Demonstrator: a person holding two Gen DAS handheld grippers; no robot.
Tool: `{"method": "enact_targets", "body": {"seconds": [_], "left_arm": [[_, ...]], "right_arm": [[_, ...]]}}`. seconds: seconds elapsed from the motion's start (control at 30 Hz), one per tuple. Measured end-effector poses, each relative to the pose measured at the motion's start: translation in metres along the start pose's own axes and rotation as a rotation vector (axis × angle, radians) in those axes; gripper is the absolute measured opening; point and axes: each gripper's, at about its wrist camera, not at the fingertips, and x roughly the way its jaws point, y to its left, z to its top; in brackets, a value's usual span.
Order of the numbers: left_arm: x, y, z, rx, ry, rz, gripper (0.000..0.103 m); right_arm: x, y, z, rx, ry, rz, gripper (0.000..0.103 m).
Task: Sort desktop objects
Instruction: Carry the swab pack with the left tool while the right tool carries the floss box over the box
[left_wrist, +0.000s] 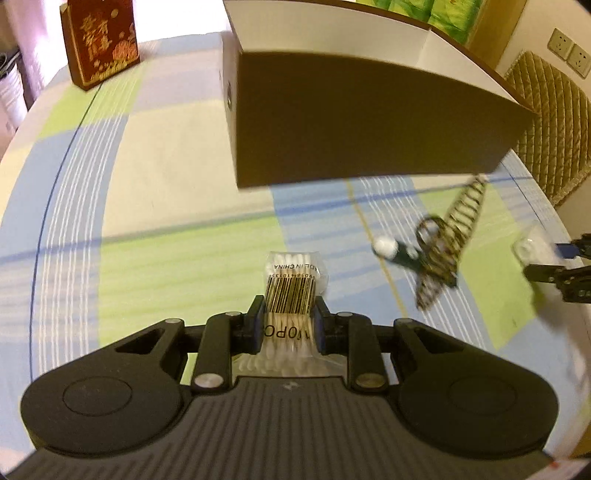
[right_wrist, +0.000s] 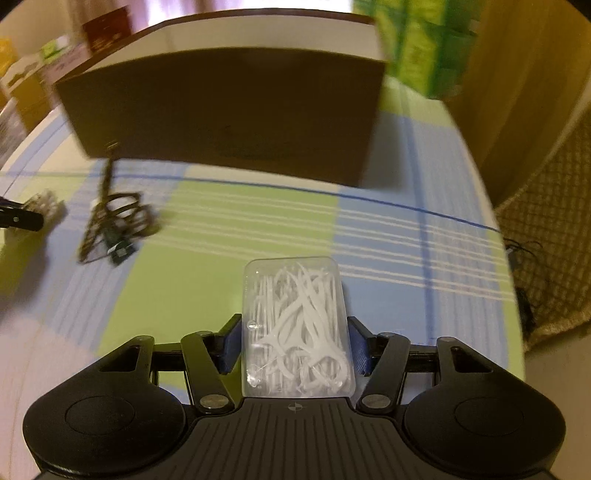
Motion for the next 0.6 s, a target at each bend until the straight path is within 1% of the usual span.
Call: {"method": "enact_targets", "body": {"seconds": [0.13, 0.27, 0.47, 0.6], "left_arm": [[-0.01, -0.019, -0.013, -0.016, 0.004, -0.042, 0.021], [-0.025, -0.035, -0.012, -0.001, -0.017, -0.076, 0.021], [-0.052, -0.046, 0.014, 0.036, -0.091, -0.098, 0.021], [-0.066, -0.048, 0.043, 0.076, -0.143, -0.082, 0.021]], "right_arm": [[-0.005, 0.02, -0.001, -0.029, 0.006, 0.062, 0.055], [-0.02, 0.031, 0.006, -0.038, -0.022, 0.122, 0.055], [-0.05, 0.036, 0.03, -0.049, -0.096, 0.185, 0.055], [-0.063, 0.035, 0.057, -0.065, -0.147, 0.198, 0.055]]}}
